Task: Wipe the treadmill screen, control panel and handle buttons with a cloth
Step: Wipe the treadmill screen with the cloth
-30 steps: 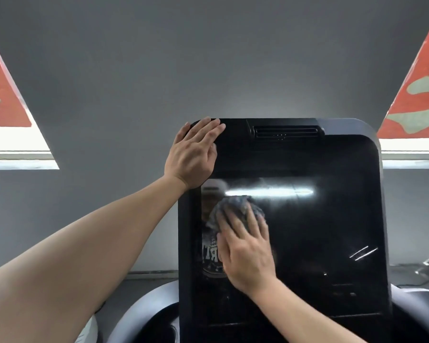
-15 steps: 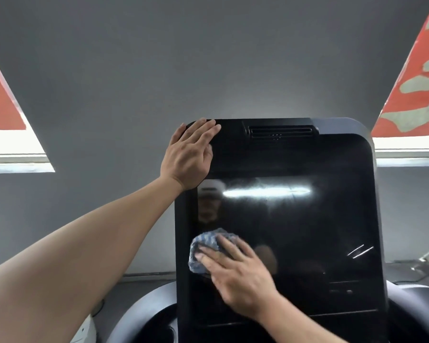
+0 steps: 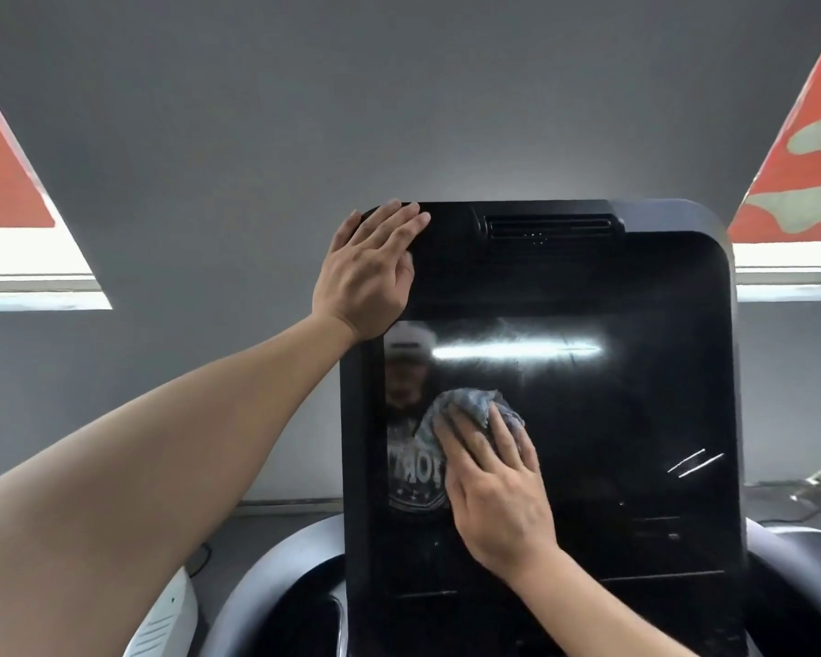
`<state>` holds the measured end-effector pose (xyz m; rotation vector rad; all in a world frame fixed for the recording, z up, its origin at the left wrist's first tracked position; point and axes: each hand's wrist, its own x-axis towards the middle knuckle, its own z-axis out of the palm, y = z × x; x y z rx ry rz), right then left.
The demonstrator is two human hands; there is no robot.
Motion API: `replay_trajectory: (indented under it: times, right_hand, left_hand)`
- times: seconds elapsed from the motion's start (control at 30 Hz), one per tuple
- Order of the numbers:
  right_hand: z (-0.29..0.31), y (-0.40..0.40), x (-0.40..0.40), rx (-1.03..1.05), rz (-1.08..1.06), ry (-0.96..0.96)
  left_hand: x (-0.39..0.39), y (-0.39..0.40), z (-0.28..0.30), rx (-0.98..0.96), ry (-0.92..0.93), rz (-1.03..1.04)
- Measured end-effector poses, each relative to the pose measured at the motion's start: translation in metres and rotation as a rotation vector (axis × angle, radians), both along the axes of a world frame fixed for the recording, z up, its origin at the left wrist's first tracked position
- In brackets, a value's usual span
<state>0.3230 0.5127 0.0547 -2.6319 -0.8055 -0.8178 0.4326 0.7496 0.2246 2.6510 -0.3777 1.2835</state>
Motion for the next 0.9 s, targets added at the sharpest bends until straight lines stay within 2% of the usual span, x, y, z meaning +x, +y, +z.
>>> replay_trajectory:
  times: [0.03, 0.13, 0.17, 0.2, 0.27, 0.37, 0.47, 0.53, 0.63, 0.7, 0.8, 0.9]
  right_hand:
    - [-0.009, 0.012, -0.012, -0.002, 0.016, -0.005]
    - [-0.025, 0.015, -0.028, -0.239, 0.248, -0.060]
    - [-0.020, 0.003, -0.017, -0.279, 0.261, -0.095]
    - [-0.013, -0.012, -0.005, -0.264, 0.228, -0.097]
    - [-0.007, -0.041, 0.014, -0.084, 0.078, -0.074]
    - [-0.031, -0.035, -0.010, 0.081, -0.069, -0.041]
    - [-0.051, -0.028, -0.032, -0.104, 0.139, -0.065]
    - [-0.041, -0.054, -0.014, -0.198, 0.166, -0.098]
    - [-0.039, -0.077, -0.008, -0.056, -0.016, -0.040]
    - [-0.057, -0.054, -0.031, 0.016, -0.089, -0.019]
    - [-0.066, -0.041, -0.047, -0.124, 0.113, -0.008]
    - [-0.055, -0.072, -0.030, -0.180, 0.127, -0.053]
  left_hand:
    - [0.000, 0.000, 0.000, -0.001, -0.001, 0.001]
    - [-0.001, 0.000, 0.000, -0.001, 0.002, 0.001]
    - [-0.002, 0.000, 0.000, 0.000, 0.005, 0.002]
    - [-0.002, -0.001, 0.001, 0.000, 0.005, 0.006]
    - [-0.003, -0.002, 0.001, 0.002, 0.003, 0.008]
    - [-0.003, -0.001, 0.000, 0.007, 0.000, 0.013]
    - [-0.003, 0.000, 0.001, 0.004, 0.001, 0.004]
    - [-0.004, -0.002, 0.001, 0.004, -0.001, 0.007]
    - [-0.003, -0.001, 0.001, 0.008, -0.003, 0.010]
    - [-0.003, -0.001, 0.001, 0.009, 0.001, 0.016]
    - [-0.007, -0.003, 0.001, 0.017, 0.032, 0.034]
    - [-0.015, -0.009, -0.008, 0.013, 0.053, 0.071]
